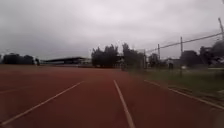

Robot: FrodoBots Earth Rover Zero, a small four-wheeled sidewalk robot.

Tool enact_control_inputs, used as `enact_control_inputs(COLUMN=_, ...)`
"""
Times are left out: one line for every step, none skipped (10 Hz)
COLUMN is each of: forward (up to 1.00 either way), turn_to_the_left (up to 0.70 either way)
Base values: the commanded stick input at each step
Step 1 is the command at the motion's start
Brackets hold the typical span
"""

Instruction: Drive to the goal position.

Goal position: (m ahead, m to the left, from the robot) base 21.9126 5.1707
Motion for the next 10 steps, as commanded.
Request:
enact_control_inputs(forward=0.7, turn_to_the_left=0.0)
enact_control_inputs(forward=0.7, turn_to_the_left=0.0)
enact_control_inputs(forward=0.7, turn_to_the_left=0.0)
enact_control_inputs(forward=0.7, turn_to_the_left=0.0)
enact_control_inputs(forward=0.7, turn_to_the_left=0.0)
enact_control_inputs(forward=0.7, turn_to_the_left=0.0)
enact_control_inputs(forward=0.7, turn_to_the_left=0.0)
enact_control_inputs(forward=0.7, turn_to_the_left=0.0)
enact_control_inputs(forward=0.7, turn_to_the_left=0.0)
enact_control_inputs(forward=0.7, turn_to_the_left=0.0)
